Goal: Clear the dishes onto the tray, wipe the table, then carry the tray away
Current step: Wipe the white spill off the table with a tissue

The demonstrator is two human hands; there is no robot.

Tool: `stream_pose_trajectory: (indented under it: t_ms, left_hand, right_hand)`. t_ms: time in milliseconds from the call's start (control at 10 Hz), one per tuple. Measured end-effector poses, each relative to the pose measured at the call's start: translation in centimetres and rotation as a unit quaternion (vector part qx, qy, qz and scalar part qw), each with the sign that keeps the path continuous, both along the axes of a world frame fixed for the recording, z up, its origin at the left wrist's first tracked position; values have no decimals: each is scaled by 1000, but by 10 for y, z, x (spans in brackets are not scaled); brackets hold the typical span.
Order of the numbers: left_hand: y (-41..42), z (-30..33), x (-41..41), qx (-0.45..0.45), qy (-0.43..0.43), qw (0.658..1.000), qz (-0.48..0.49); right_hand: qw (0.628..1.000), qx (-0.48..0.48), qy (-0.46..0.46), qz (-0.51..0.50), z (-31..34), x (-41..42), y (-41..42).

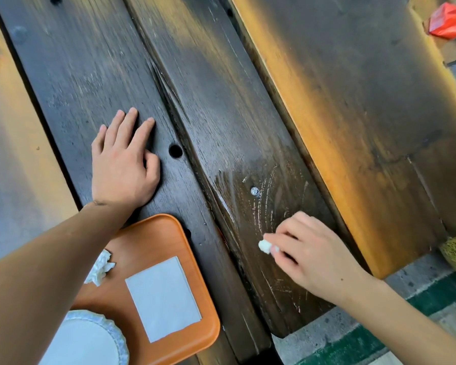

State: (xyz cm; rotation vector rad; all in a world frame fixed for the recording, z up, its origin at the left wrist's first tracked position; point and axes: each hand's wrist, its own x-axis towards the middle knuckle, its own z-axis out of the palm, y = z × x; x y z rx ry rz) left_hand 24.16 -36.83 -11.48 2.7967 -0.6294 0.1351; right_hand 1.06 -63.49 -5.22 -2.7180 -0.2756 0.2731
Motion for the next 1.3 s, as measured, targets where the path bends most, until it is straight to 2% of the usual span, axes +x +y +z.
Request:
stream_pose_trajectory:
  t_ms: [100, 200, 300, 500, 800, 900, 1000, 1100, 1300]
  left_hand:
    - [0, 0, 0, -1, 1, 1000, 2]
    - [0, 0, -1, 2, 0, 1000, 2]
    - [-1, 1, 0, 2, 2, 1000, 2]
    - [0, 0, 0, 4, 0, 1000, 1]
    - [1, -1, 0, 2, 2, 1000, -1]
    - [1, -1, 1, 0, 3, 1000, -2]
    - [1, -1, 0, -2, 2, 1000, -2]
    - [2, -1, 0, -2, 0, 1000, -3]
    - [1, -1, 1, 2, 3, 1000, -3]
  right_hand:
    - [995, 13, -43, -91, 0, 27, -5]
    - [990, -6, -70, -121, 0, 59, -4]
    - [992, -44, -76, -87, 0, 74, -1]
    - [997, -49, -48, -26, 2, 80, -4]
    - [999, -8, -24, -27, -2, 86, 1]
    - [993, 36, -43, -101, 0, 80, -7]
    - [972, 94, -45, -213, 5, 65, -16]
    - [945, 105, -25, -308, 1, 49, -21]
    - [946, -11, -55, -320, -4, 34, -13]
